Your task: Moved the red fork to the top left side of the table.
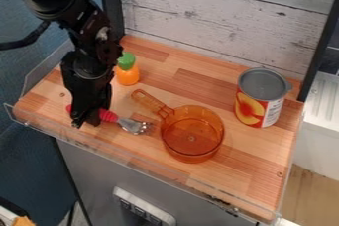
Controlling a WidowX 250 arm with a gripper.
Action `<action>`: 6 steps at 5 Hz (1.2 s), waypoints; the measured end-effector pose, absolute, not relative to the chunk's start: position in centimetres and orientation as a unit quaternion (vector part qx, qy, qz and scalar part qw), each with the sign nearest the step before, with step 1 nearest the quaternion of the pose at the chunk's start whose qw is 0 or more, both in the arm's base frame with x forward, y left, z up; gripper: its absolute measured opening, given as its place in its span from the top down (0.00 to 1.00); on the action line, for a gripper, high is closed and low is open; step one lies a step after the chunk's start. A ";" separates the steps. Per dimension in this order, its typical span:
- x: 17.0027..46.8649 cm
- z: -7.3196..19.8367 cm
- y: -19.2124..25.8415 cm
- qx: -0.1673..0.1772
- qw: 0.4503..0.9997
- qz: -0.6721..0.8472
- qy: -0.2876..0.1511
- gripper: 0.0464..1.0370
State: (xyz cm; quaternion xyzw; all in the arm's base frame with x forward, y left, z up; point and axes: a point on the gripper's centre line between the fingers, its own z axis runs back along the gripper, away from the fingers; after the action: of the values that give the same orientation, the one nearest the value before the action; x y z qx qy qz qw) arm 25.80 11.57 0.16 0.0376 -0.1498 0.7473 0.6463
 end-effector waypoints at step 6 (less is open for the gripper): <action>28.2 4.4 19.6 0.018 0.560 0.781 -0.275 0.68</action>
State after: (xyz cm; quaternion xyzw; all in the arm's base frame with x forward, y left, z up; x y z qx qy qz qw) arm 28.24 19.57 4.43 0.0178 -0.2750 0.7811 0.5603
